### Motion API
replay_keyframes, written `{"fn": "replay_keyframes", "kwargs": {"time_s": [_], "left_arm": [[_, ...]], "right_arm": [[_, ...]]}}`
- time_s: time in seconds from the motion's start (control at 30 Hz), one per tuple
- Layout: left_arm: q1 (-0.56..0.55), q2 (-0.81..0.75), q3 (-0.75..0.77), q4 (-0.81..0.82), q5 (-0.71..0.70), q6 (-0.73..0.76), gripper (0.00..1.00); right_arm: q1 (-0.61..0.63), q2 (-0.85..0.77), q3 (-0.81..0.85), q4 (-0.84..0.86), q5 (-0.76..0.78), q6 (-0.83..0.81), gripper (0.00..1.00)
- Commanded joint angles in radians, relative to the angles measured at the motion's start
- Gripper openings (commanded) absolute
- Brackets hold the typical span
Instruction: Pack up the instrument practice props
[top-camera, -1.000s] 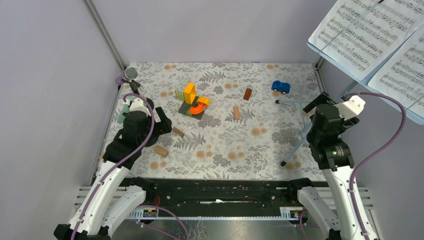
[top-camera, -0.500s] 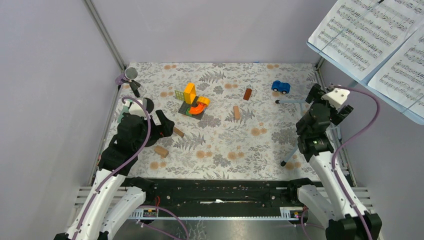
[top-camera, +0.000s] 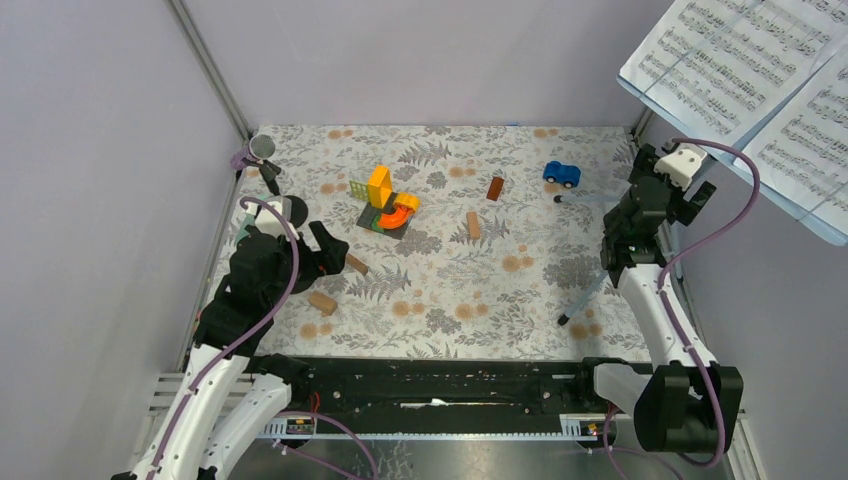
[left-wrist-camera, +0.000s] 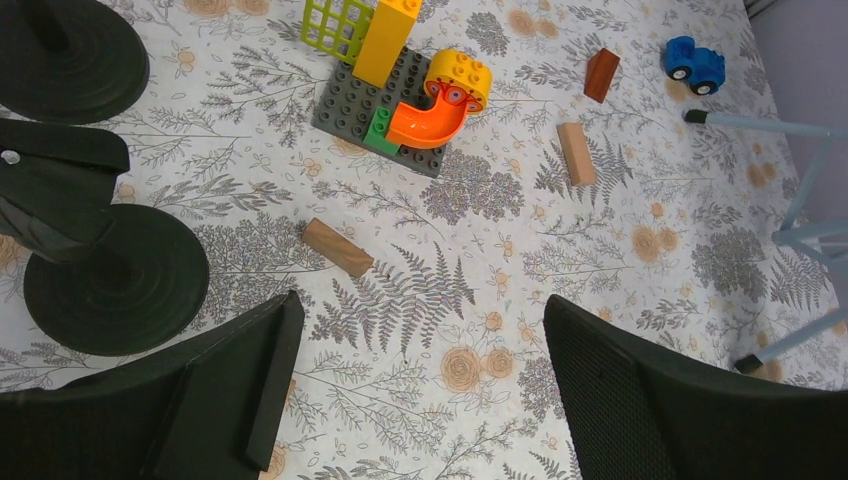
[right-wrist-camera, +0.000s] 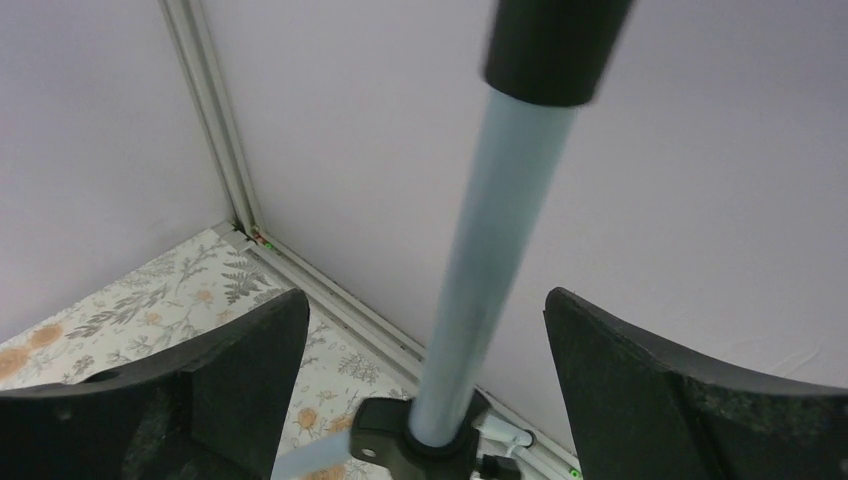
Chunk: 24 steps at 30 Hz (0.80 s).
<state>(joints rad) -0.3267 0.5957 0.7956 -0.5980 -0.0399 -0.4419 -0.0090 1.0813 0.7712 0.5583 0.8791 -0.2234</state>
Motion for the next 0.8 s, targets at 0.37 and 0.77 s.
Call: {"fn": "replay_keyframes", "kwargs": {"time_s": [0.37,0.77], "left_arm": [[0.006,-0.005,-0.006,0.069,0.035,0.018,0.89],[0.007,0.007,-0.007,0.073,0.067,0.02,0.87]], "right_arm": [[-0.103,0.115,-0.004,0.177,-0.089,0.126,0.71],[-0.146,0.217,0.089,0.19,-0.139,0.094,0.52]]}}
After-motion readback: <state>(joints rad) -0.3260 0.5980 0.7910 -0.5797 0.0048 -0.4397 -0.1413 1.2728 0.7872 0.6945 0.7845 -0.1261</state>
